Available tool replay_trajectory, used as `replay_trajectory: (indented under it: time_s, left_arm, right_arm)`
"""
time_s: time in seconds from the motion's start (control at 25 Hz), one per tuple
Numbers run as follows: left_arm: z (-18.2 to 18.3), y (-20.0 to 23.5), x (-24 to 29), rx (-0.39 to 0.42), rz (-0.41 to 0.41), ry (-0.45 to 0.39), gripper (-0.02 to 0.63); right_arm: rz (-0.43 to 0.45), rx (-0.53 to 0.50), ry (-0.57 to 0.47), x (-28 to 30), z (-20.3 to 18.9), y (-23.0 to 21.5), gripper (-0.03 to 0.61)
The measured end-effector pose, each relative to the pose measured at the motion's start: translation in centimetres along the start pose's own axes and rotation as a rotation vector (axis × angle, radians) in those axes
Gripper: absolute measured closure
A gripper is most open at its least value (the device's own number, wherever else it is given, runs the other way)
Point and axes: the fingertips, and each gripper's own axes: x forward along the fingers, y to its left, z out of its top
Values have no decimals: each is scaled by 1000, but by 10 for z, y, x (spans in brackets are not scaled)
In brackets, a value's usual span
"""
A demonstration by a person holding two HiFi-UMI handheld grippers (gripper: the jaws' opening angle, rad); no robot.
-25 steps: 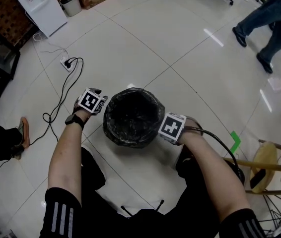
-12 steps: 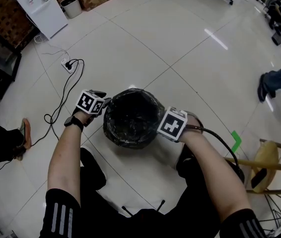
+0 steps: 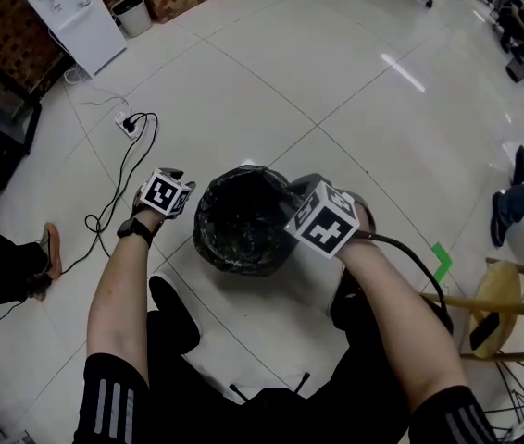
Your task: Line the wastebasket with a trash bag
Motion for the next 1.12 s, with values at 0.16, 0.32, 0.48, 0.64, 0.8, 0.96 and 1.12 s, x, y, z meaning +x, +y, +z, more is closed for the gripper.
replay_trajectory:
  time_s: [0.16, 0.32, 0.48, 0.64, 0.8, 0.96, 1.12]
  left_arm:
    - [16, 3, -58, 14, 26, -47, 453]
    - [41, -31, -120, 161, 30, -98, 453]
    - [63, -62, -178, 214, 57, -198, 454]
    - [73, -106, -226, 136, 7, -337, 466]
    - [68, -144, -241, 176, 7, -366, 466]
    - [64, -164, -245, 294, 44, -330, 468]
    - [70, -161, -241, 355, 66, -313, 503]
  right_arm:
    - [-49, -15, -158, -27, 42, -4, 572]
    - [-35, 25, -285, -48, 71, 2, 572]
    - [-10, 94, -386, -72, 86, 9, 572]
    - [2, 179, -493, -115, 98, 16, 572]
    - [36, 282, -579, -143, 100, 27, 572]
    - [21, 250, -527, -132, 81, 38, 572]
    - [9, 125, -426, -109, 70, 44, 572]
